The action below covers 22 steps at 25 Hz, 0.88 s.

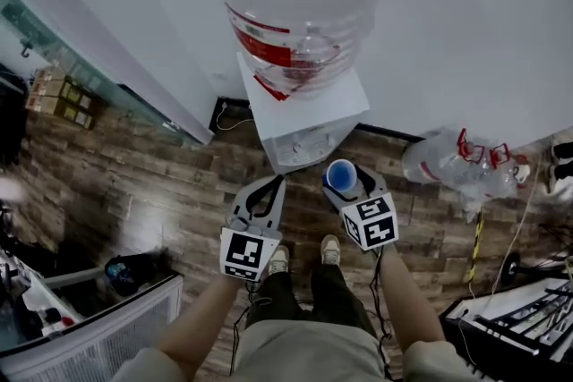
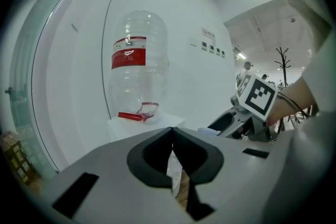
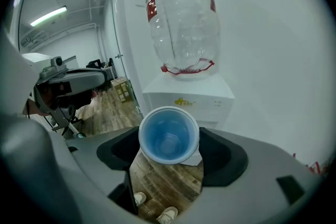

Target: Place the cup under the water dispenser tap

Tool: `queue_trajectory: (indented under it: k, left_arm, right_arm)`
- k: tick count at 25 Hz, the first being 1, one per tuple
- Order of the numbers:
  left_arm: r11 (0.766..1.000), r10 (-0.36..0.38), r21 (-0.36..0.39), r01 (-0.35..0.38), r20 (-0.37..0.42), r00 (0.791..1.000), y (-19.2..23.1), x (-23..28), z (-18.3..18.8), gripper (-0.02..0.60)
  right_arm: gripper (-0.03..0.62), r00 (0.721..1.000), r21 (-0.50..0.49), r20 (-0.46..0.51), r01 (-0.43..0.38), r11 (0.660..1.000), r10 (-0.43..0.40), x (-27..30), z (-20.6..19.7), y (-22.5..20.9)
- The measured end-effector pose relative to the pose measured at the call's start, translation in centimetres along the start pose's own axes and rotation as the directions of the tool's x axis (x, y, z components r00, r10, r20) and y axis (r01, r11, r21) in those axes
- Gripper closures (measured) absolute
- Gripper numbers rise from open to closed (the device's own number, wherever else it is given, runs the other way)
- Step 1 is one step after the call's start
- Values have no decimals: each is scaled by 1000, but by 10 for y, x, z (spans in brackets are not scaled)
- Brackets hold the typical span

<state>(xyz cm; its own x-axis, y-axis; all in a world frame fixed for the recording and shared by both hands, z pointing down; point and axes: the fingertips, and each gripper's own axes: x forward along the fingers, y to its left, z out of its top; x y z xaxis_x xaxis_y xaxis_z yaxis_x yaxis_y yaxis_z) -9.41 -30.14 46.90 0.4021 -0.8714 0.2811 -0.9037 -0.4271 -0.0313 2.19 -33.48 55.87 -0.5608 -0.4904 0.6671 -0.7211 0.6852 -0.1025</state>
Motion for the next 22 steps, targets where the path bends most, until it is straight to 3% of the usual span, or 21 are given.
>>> queue_trajectory:
  k: [9,22]
  left_arm:
    - [992,106,-63,-108,-34,994,-4,53,-54,575]
    - [984,118,-121,-132,-111,987,-9,106,-168,575]
  right_arm:
    - [237,995,-78,-43,-89,993,86,82,-45,-29]
    - [235,996,-140,-68,-66,988,56,196,-122,-69]
